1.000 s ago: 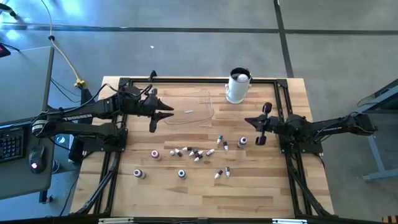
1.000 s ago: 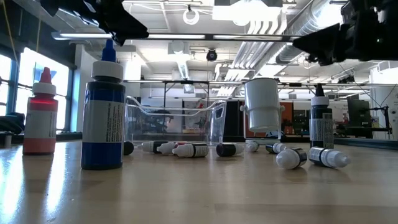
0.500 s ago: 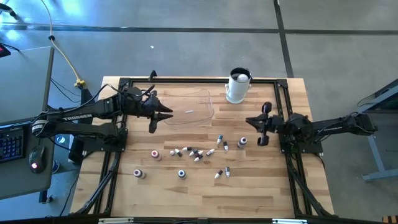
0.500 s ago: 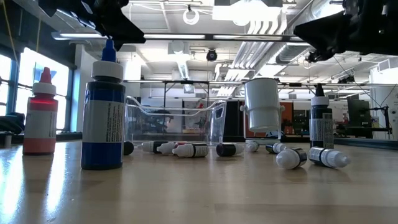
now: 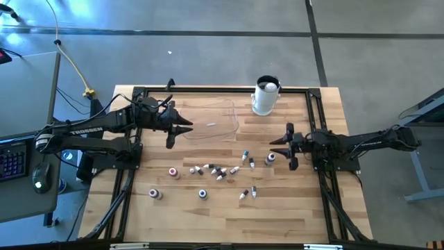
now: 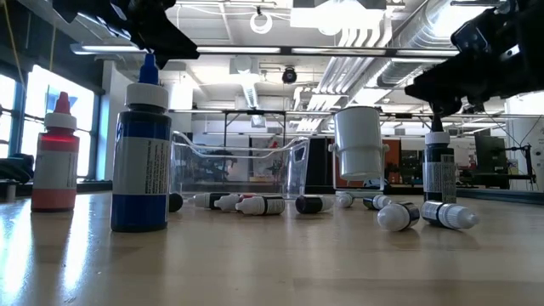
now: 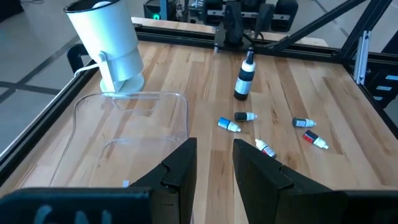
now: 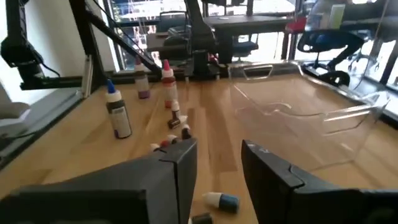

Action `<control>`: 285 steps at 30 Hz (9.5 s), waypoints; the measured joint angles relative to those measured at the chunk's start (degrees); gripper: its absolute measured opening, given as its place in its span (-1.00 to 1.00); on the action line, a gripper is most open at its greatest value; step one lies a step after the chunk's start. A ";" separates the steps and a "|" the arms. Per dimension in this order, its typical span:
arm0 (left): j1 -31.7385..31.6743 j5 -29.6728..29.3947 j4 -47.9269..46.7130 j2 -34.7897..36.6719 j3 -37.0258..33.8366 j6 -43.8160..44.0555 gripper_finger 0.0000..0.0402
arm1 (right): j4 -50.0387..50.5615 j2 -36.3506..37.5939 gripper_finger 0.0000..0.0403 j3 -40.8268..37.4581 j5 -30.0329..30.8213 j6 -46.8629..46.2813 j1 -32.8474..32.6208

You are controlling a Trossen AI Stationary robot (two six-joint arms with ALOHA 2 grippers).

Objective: Pick & Place food coloring
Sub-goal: Put the large black food coloring bottle into the transparent container, then put the large pink food coloring bottle into the transparent container

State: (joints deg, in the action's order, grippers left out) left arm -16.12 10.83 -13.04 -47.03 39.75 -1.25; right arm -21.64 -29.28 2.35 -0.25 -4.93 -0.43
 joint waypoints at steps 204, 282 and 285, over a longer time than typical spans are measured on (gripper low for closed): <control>40.09 -21.98 -9.01 8.98 -9.40 8.61 -0.48 | -11.21 -59.93 -0.46 51.15 -23.32 21.03 2.84; 44.27 -17.93 -6.26 10.17 -16.28 27.63 -0.53 | -13.03 -59.98 -0.46 51.19 -23.21 24.45 3.04; 44.27 -17.40 -13.13 13.54 -12.97 29.20 -0.53 | -13.56 -59.98 -0.46 51.19 -23.20 26.40 3.04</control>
State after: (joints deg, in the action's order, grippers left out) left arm 28.16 -6.57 -26.17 -33.48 26.78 27.95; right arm -35.21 -89.25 53.54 -23.46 21.48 2.61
